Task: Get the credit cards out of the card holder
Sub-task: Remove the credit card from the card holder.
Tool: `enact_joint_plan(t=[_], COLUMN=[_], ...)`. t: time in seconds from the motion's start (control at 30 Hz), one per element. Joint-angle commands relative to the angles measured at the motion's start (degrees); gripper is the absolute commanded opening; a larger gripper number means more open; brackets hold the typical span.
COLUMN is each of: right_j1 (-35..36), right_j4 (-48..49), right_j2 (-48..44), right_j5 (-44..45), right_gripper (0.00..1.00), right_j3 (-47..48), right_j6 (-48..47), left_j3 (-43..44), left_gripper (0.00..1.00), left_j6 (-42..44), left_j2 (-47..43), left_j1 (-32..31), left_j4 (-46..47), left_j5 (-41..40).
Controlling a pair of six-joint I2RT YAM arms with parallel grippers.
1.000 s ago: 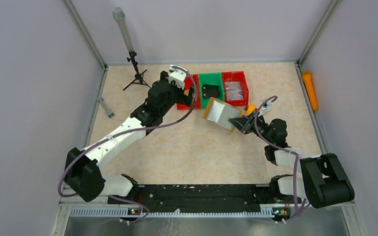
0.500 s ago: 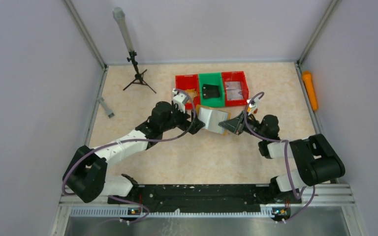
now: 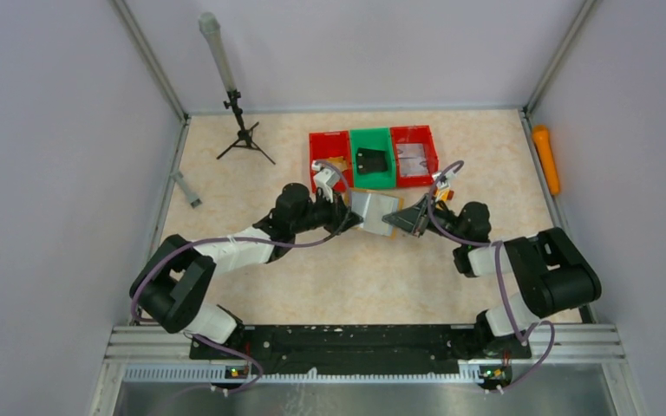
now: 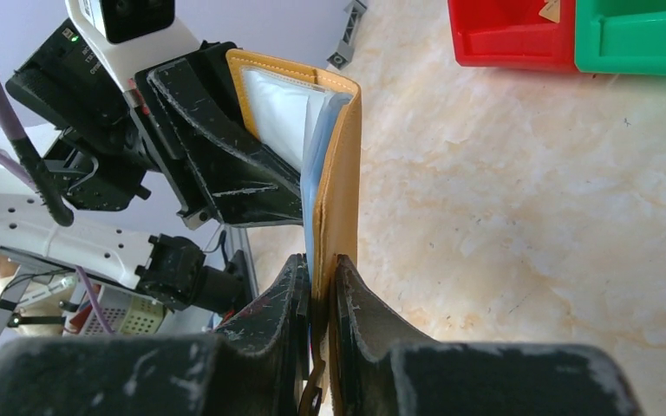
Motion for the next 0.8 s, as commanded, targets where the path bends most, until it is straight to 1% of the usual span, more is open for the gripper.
enact_joint_plan(t=[0.0,0.03,0.1,0.2,0.3,0.37,0.43,0.5,0.7,0.77], right_j1=[0.4,0.4,0.4,0.4,0.4,0.4,0.4,0.4,0.5,0.4], right_j4=[8.8,9.9,11.5,14.4,14.7,14.6,14.0,10.8,7.9,6.5], right_j2=[1.2,1.7,2.5,3.0,2.9,2.9,2.9,2.7,1.3,0.3], right_j5=[-2.1,-2.3,-2.8,-3.3,-2.9,-2.8,-2.8,-2.4,-1.2,-0.5], right_gripper=[0.13,0.14,0.16,0.24,0.3,0.31,0.3,0.28,0.27,0.11], right_j3=[1.8,1.8,1.8,1.5,1.3,1.3,1.4,1.9,1.8,1.6], right_j6=[2.0,2.7,3.7,5.1,5.2,5.1,4.9,3.8,1.7,0.6], left_j3=[0.3,0.3,0.4,1.1,1.1,0.7,0.6,0.1,0.7,1.1], left_gripper=[0.02,0.0,0.0,0.0,0.0,0.0,0.0,0.0,0.0,0.0], left_j6=[0.3,0.1,-0.4,-0.8,-1.2,-1.0,-1.1,-1.6,-3.1,-3.5], left_j2=[-1.3,-1.3,-1.1,-0.7,-0.7,-1.0,-1.2,-1.3,-0.1,0.4], left_j1=[0.3,0.3,0.5,0.8,1.4,1.5,1.8,1.8,1.8,1.8], left_j4=[3.2,3.0,3.3,1.5,0.8,1.1,1.4,3.1,5.0,5.3], left_j5=[0.2,0.2,0.4,-1.0,-1.3,-1.5,-0.9,0.7,6.3,7.4])
